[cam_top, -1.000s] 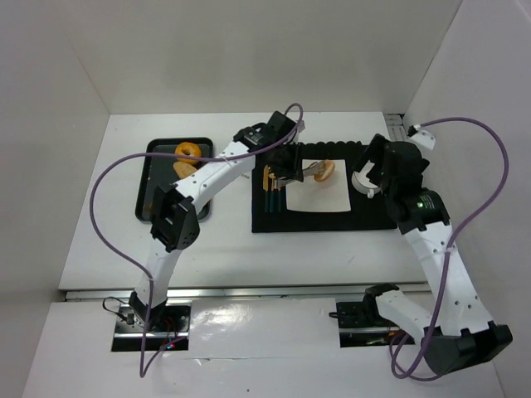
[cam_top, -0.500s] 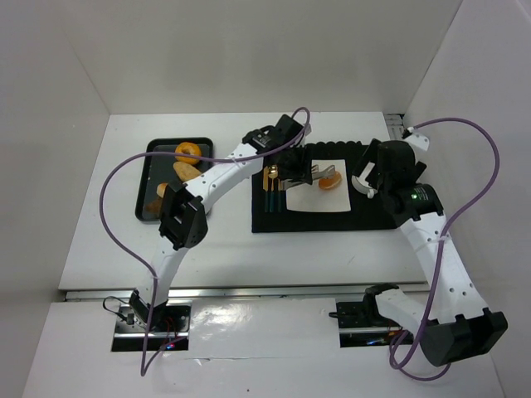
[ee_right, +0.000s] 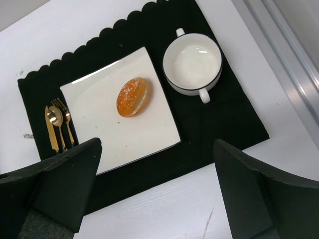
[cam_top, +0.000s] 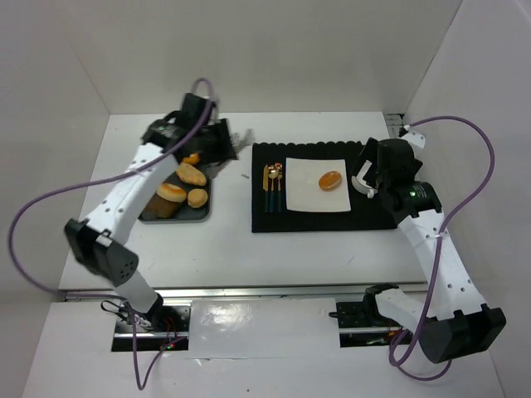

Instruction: Place the bread

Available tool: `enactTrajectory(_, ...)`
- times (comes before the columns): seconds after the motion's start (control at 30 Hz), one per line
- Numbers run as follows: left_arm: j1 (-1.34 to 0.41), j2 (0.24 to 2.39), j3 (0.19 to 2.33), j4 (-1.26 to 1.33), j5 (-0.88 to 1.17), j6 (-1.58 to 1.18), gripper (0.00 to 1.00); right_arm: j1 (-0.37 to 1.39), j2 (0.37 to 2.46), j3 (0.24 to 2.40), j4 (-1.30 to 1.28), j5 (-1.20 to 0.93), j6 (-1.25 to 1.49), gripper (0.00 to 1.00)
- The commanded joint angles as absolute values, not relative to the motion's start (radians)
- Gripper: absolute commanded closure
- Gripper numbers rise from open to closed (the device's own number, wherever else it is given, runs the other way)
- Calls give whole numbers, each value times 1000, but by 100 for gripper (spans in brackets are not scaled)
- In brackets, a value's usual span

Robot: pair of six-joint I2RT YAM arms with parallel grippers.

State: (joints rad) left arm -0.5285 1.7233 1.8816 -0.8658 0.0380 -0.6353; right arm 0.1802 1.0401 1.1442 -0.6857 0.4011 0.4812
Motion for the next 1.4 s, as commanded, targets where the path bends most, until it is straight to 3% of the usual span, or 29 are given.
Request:
enactTrajectory(0.0, -378, 1524, 1716, -982, -101, -702, 44, 172, 1055, 1146, -634, 371, 469, 0)
enactTrajectory(0.17, -218, 1332, 1588, -1106, -164, -767, 43, 172, 1078, 1126, -591, 330, 469, 0)
enactTrajectory(0.37, -63, 1262, 1457, -1170, -173, -776, 41, 172, 1121, 1126, -552, 278, 469, 0)
enactTrajectory(0.53, 34, 1236, 1346, -1125, -52, -747, 41, 181, 1140, 1135, -543, 258, 469, 0)
enactTrajectory(1.37, 66, 1328, 1262, -943, 89, -729, 43, 199, 1150, 1117, -548, 241, 457, 0)
